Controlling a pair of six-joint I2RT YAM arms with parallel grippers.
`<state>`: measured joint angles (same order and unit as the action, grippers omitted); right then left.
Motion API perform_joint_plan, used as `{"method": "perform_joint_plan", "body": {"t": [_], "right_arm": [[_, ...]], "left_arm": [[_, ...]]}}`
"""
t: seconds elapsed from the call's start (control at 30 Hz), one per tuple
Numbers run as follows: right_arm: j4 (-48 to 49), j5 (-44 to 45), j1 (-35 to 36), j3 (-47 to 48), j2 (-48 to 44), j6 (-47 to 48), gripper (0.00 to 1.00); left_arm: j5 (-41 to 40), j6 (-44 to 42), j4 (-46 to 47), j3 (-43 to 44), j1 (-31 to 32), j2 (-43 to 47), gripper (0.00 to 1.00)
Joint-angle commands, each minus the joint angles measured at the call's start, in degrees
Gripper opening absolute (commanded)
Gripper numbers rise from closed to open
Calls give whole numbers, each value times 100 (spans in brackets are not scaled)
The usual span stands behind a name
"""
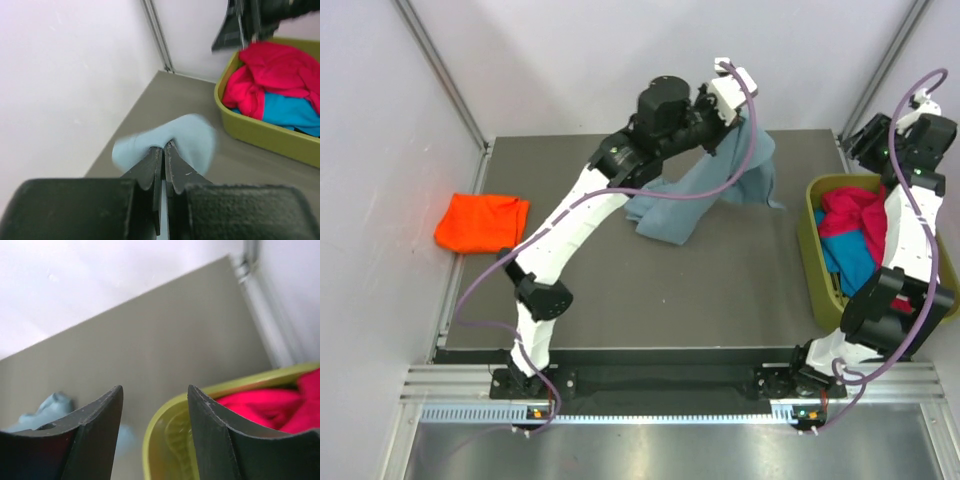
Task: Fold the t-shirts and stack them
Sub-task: Flatten the tshirt out
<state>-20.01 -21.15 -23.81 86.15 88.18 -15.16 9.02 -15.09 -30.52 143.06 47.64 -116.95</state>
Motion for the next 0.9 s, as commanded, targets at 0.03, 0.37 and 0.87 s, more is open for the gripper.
{"method": "perform_joint_plan", "body": {"t": [0.03, 0.37, 0.87], "right_arm": [[339, -574, 96, -571, -267, -426, 54], [489, -891, 711, -336, 173, -339, 53], [-784, -1945, 3127, 569, 1692, 1462, 54]], "left_arm": [[-838, -642, 1100, -783, -149, 1732, 0], [-2949, -1795, 786, -3766, -1791, 3502, 2], [-3294, -109, -1543, -5263, -2250, 3249, 70]]}}
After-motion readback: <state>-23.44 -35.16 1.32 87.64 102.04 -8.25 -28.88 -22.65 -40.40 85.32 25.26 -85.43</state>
